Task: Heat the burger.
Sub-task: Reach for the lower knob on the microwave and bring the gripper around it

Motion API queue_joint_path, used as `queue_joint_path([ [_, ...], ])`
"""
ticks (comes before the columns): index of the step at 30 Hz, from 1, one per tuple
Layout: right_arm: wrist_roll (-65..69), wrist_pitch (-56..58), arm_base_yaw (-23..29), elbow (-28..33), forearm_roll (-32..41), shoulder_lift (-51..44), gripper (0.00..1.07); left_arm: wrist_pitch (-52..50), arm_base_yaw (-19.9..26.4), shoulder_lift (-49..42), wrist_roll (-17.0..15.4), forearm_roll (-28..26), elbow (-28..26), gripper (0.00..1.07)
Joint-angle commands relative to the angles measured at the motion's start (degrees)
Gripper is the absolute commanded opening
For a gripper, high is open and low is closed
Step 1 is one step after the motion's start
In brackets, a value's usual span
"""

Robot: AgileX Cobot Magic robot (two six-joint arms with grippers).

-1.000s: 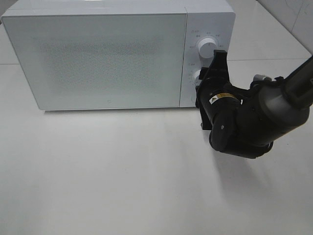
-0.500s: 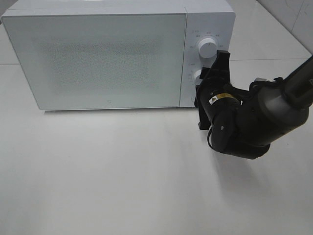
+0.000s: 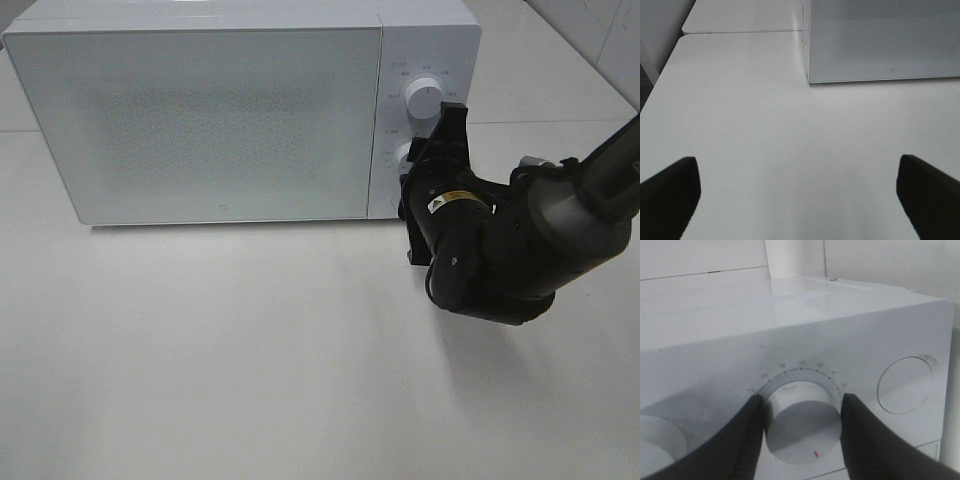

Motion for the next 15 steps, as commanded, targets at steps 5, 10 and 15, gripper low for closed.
queue_joint_path([
  [5,-3.27,-1.66,0.4,-2.41,-10.94,-0.29,0.37,-0.23,-0.06,-1.32,-0.11,-0.29,0.06,1.0],
  [10,-5.1,-1.66,0.4,-2.41,-8.94,-0.4,0.43,-0.23,-0.06,-1.32,-0.11,-0.29,0.06,1.0],
  [15,-6.82,-1.49,0.4,-2.41,-7.22,-0.63,0.54,-0.23,-0.06,-1.32,-0.11,-0.29,0.06,1.0],
])
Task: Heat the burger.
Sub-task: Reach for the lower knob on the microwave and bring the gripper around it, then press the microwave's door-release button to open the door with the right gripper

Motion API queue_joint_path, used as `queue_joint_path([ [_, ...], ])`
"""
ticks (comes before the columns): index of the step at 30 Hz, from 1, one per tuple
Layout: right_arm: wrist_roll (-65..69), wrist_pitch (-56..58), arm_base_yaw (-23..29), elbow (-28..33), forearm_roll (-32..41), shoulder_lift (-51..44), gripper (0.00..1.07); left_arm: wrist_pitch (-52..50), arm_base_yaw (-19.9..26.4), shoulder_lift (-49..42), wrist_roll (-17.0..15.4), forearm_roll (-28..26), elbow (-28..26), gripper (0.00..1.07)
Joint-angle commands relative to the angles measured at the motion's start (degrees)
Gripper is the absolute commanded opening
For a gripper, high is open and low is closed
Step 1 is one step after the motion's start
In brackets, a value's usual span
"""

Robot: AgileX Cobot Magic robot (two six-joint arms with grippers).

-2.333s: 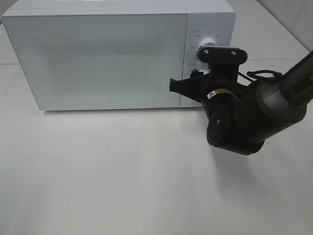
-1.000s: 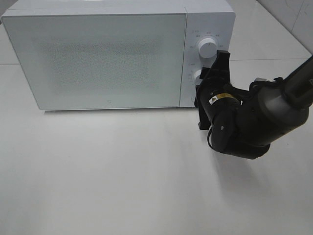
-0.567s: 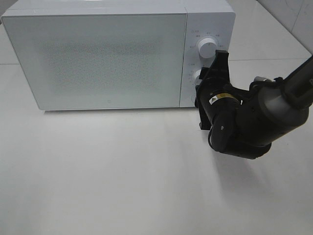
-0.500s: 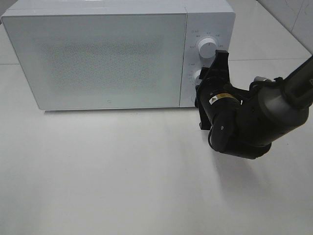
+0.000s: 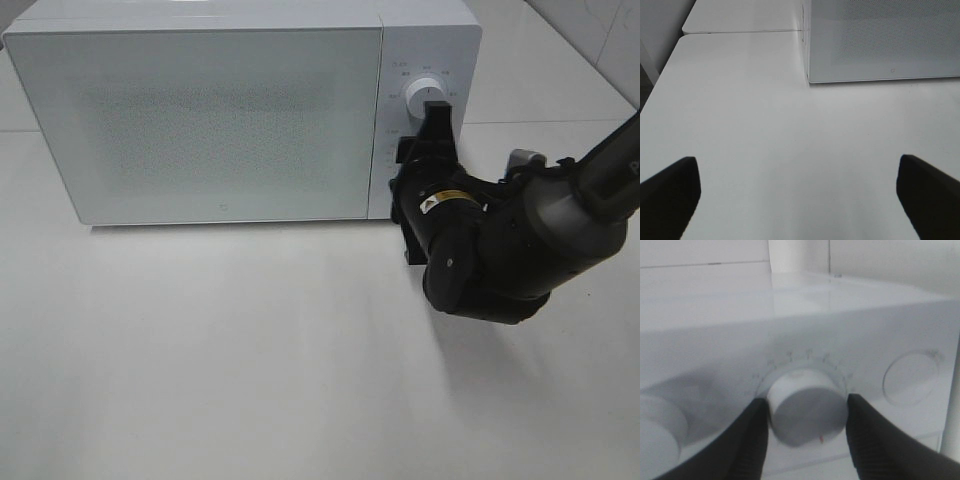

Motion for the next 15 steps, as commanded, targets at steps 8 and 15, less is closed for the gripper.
queue_joint_path([
  [8,-4.41,-1.49,0.23,-2.35,-4.93,-0.69,0.7,-0.23,-0.06,-1.32,-0.11,-0.29,0.06,1.0],
  [15,-5.96,0.4,0.23,-0.11,-6.19,-2.46,0.71,-0.23,-0.06,-1.32,-0.11,-0.29,0.06,1.0],
])
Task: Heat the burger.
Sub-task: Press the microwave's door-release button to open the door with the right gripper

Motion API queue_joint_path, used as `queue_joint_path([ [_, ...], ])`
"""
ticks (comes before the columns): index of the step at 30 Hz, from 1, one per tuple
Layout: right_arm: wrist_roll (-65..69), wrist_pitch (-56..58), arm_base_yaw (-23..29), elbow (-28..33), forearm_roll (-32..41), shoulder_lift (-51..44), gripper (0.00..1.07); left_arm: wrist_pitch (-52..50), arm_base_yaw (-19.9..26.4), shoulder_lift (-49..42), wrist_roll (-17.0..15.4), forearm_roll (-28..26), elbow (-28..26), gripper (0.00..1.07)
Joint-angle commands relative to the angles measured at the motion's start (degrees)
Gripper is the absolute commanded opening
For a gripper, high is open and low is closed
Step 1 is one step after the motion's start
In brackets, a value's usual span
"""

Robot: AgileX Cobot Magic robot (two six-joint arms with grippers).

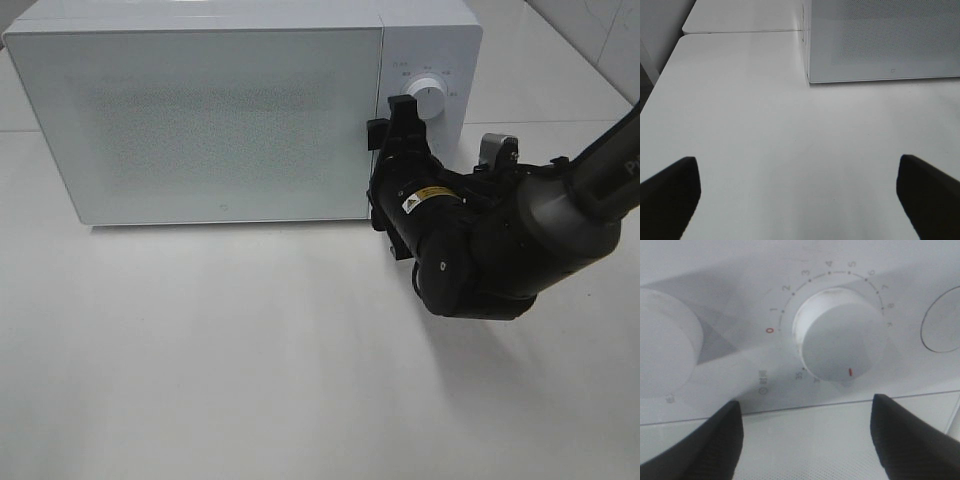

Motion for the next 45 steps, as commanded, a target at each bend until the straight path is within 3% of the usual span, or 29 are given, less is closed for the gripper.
queue_joint_path([
  [1,-4.3,1.15,-0.8,1.6,-0.29,-3.21,0.71,-0.23,-0.06,-1.32,-0.11,-0.29,0.06,1.0],
  [10,-17.36,9.0,-0.8,7.96,-0.34,-10.37,0.71,-0.23,-0.06,-1.32,-0.11,-0.29,0.06,1.0],
  [17,-39.82,14.67,-0.8,13.12,-0.34,-19.19,0.71,-0.23,-0.06,-1.32,-0.11,-0.29,0.06,1.0],
  [26,-68.18,36.21,-4.53,13.41,-5.9,-29.39,0.71,-0.23,-0.06,-1.32,-0.11,-0.29,0.06,1.0],
  [35,-72.99,55.23,-11.23,13.41,-14.9,-36.84,0.71,-0.23,-0.06,-1.32,-0.11,-0.29,0.06,1.0],
  [45,-72.94,72.71,-12.38,13.35,-23.15,-50.42,0.71,-0.23,-0.06,-1.32,-0.11,-0.29,0.06,1.0],
])
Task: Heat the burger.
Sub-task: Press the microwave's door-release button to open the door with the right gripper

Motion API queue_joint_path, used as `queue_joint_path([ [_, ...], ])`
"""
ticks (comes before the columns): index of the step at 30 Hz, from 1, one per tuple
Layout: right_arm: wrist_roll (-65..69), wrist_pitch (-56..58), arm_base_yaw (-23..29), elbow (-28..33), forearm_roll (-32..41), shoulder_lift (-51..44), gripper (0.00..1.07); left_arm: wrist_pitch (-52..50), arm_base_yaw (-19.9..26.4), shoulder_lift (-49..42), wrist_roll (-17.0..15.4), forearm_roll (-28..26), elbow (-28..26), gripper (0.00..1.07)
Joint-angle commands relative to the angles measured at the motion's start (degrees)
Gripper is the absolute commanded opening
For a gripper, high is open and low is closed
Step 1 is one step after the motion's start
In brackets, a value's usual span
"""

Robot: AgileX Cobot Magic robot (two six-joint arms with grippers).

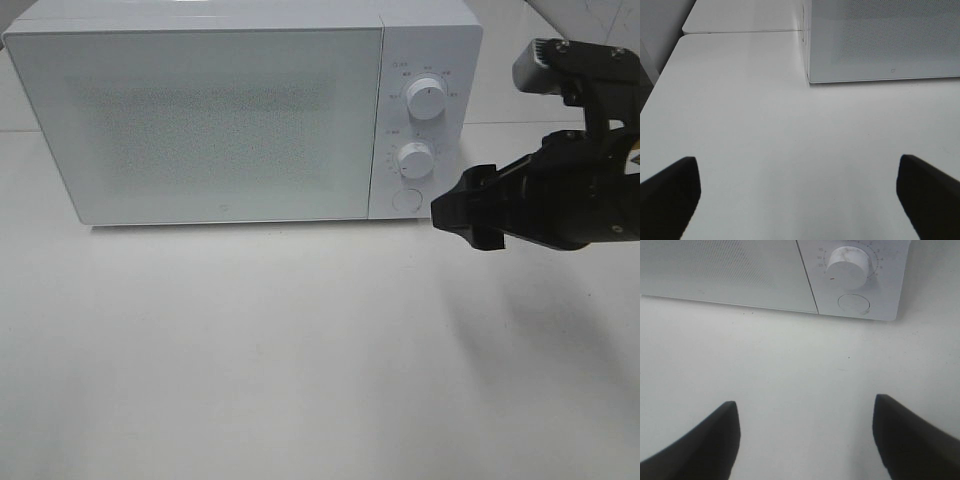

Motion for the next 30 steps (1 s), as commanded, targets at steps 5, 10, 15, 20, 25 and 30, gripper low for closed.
queue_joint_path([
  [5,-0.74,17.59,-0.4,0.0,-4.98,-10.43,0.71,-0.23,-0.06,-1.32,-0.11,-0.29,0.06,1.0],
  [10,-1.15,26.3,-0.34,0.0,-6.3,-15.47,0.71,-0.23,-0.06,-1.32,-0.11,-0.29,0.06,1.0],
  [15,-2.12,33.8,-0.34,0.0,-8.82,-21.89,0.71,-0.23,-0.06,-1.32,-0.11,-0.29,0.06,1.0],
  [20,-2.12,45.03,-0.34,0.0,-10.03,-31.63,0.71,-0.23,-0.06,-1.32,-0.11,-0.29,0.06,1.0],
  [25,-2.12,50.65,-0.34,0.0,-10.08,-40.57,0.71,-0.23,-0.06,-1.32,-0.11,-0.29,0.06,1.0],
  [30,-2.12,52.08,-0.4,0.06,-10.49,-48.7,0.71,-0.23,-0.06,-1.32,-0.11,-0.29,0.06,1.0],
])
